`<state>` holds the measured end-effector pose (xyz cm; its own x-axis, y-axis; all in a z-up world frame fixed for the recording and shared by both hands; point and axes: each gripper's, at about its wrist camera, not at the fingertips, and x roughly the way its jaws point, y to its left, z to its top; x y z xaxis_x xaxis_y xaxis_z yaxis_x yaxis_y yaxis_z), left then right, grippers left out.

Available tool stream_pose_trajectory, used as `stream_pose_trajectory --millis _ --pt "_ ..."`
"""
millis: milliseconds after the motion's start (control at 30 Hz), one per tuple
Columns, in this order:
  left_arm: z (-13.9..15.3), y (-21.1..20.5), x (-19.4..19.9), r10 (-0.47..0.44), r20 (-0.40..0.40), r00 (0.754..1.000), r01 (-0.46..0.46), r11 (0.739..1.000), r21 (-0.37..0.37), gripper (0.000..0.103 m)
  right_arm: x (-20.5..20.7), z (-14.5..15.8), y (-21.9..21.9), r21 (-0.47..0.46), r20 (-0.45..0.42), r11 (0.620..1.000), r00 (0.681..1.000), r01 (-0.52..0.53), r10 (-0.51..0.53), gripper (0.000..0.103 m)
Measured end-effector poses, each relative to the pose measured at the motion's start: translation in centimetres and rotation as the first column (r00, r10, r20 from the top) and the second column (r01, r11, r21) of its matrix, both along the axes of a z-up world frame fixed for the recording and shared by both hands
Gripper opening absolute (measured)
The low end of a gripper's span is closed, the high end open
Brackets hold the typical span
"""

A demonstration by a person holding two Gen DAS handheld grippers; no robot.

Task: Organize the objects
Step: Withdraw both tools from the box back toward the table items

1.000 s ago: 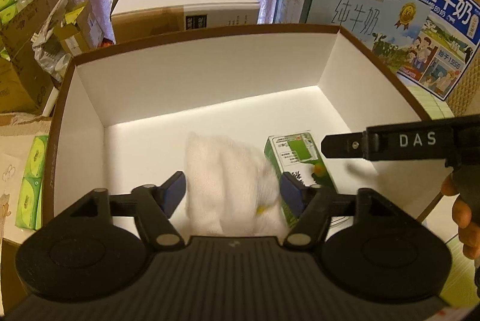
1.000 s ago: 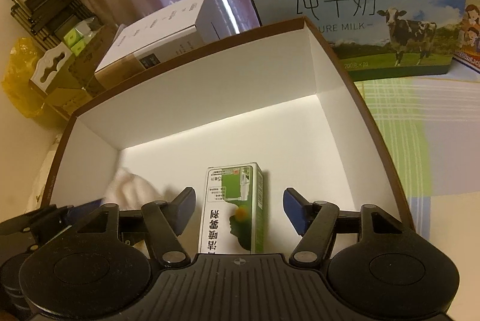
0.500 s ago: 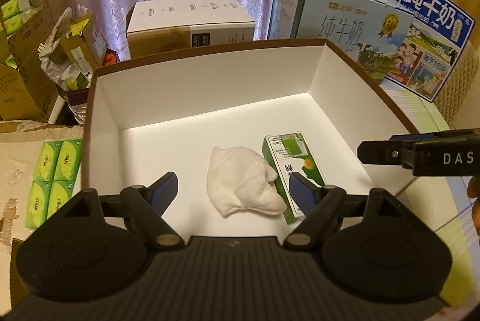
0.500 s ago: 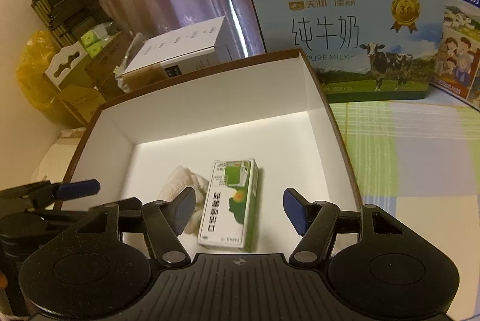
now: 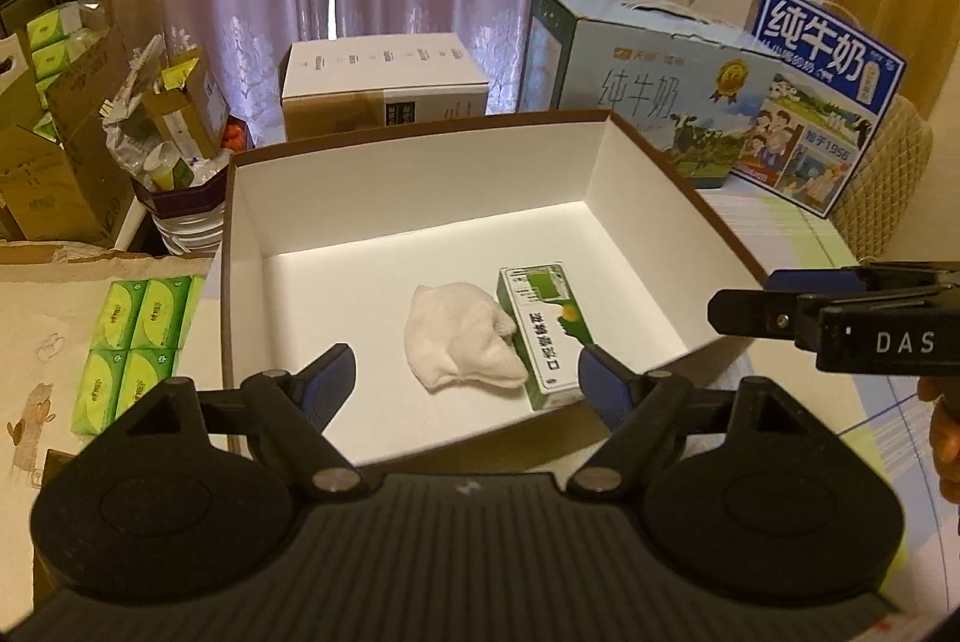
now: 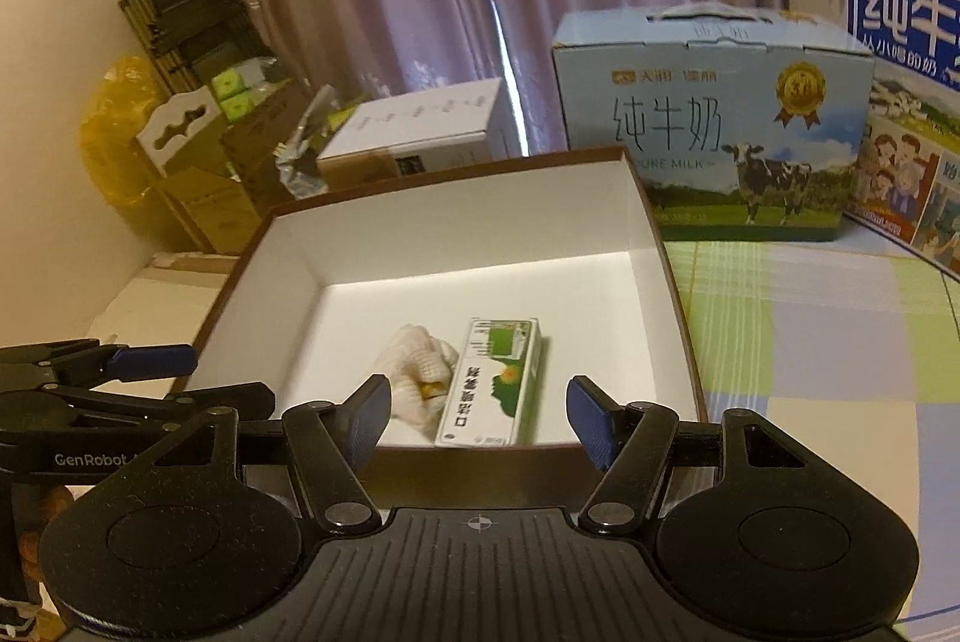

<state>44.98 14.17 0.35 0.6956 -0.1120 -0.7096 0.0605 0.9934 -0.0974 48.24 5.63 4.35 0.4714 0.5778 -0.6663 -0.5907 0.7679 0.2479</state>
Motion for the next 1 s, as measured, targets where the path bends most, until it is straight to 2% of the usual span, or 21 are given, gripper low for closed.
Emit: stream_pose_trajectory --millis 333,1000 --pt "1.7 -1.9 -5.5 0.023 0.012 1.0 -0.023 1.0 -0.007 0.078 -3.9 1.2 -3.1 0.029 0.024 0.999 0.999 -0.039 0.038 0.062" --pt "2.0 -5.5 -16.4 0.097 -0.003 0.995 -0.097 0.995 -0.017 0.078 -11.1 0.2 -10.5 0.064 -0.048 0.995 0.995 -0.081 0.084 0.062"
